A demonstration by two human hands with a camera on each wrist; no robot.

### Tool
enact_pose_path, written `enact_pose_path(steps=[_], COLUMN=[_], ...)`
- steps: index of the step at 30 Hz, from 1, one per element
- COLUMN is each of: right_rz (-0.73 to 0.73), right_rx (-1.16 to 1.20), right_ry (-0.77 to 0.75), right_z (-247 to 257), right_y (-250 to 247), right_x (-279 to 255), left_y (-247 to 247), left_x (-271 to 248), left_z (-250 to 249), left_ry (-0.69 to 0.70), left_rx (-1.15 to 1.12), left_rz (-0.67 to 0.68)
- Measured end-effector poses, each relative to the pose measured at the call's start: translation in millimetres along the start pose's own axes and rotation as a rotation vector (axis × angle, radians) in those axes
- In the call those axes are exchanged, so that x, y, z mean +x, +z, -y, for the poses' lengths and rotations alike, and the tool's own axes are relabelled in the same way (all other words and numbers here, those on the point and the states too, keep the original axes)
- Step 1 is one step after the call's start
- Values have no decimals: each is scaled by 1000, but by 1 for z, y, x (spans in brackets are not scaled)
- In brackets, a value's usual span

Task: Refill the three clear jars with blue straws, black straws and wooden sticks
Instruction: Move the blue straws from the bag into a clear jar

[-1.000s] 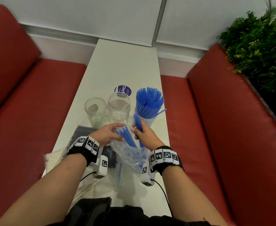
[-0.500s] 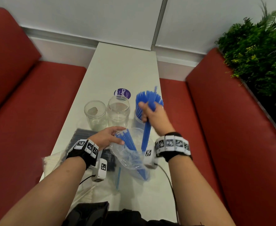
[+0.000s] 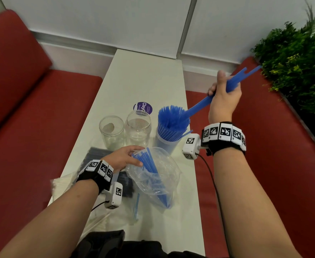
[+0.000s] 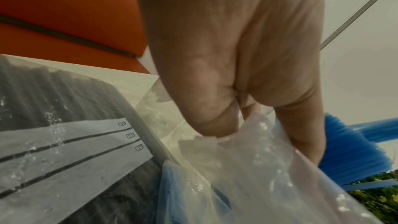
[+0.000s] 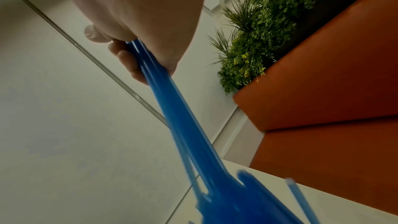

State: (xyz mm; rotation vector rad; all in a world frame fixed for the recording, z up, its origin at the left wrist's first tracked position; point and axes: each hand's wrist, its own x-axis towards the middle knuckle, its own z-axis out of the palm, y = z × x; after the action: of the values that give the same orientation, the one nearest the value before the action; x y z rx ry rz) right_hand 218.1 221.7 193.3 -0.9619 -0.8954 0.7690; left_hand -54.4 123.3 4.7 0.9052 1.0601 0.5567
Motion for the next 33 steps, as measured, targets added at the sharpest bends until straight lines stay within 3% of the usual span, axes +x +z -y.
enact_pose_path(steps=[15, 24, 30, 33], right_rz=[285, 218, 287, 261], right_rx=[-346, -194, -422, -393], right_ry=[182, -151, 17, 87], right_z=[-75, -7, -53, -68], right_y=[5, 36, 29, 18], right_x=[-22, 13, -10, -21], left_y=[-4, -6, -5, -6], left_x=[4, 9, 9, 7], left_z=[2, 7, 5, 6], left_ry=[-14, -12, -10, -4], left_rx=[-12, -10, -18, -21], left_rz=[-19, -45, -37, -47])
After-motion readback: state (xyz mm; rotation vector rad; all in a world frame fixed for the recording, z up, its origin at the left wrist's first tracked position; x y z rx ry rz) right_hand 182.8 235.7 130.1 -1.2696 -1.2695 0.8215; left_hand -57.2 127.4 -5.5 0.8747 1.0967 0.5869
